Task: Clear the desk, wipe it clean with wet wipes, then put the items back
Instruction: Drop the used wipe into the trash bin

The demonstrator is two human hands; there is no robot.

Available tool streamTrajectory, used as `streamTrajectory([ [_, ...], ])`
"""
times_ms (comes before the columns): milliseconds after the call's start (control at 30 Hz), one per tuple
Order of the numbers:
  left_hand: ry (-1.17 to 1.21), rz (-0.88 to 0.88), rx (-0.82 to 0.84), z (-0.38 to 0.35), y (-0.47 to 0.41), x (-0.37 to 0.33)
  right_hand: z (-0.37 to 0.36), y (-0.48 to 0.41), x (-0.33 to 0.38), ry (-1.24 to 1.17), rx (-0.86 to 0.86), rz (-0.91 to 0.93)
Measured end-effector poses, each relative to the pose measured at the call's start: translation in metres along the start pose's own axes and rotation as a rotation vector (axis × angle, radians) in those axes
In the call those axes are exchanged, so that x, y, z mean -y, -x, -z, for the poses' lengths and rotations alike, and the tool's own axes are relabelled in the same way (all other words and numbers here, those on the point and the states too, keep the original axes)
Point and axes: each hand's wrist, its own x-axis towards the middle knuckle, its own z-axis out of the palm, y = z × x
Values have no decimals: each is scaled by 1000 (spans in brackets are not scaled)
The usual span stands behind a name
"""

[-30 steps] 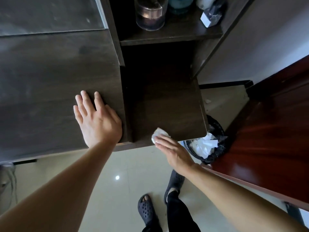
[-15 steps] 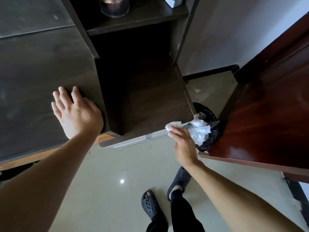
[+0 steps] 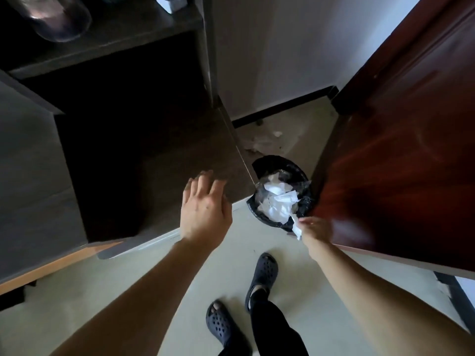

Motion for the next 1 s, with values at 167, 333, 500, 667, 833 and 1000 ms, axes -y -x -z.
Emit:
streamTrajectory([
  [167,-77,74,61,-59,-50,10,-31,-90,-18,-75,37,-116],
  [333,-141,59,-44,-100,-53,21,-82,-165,-44,70,9,-197],
  [500,-145,54,-83,-104,-49,22,-117,-189,-58,320,182,-76],
  [667,-144,51,-77,-101,-50,19,-114,-183,-60,392,389,-37],
  [833,-158,61,-37,-95,-50,18,-76,-152,-32,272,308,-20],
  [1000,-171,115,97,-81,-53,12,-46,-110,-7,293,296,35],
])
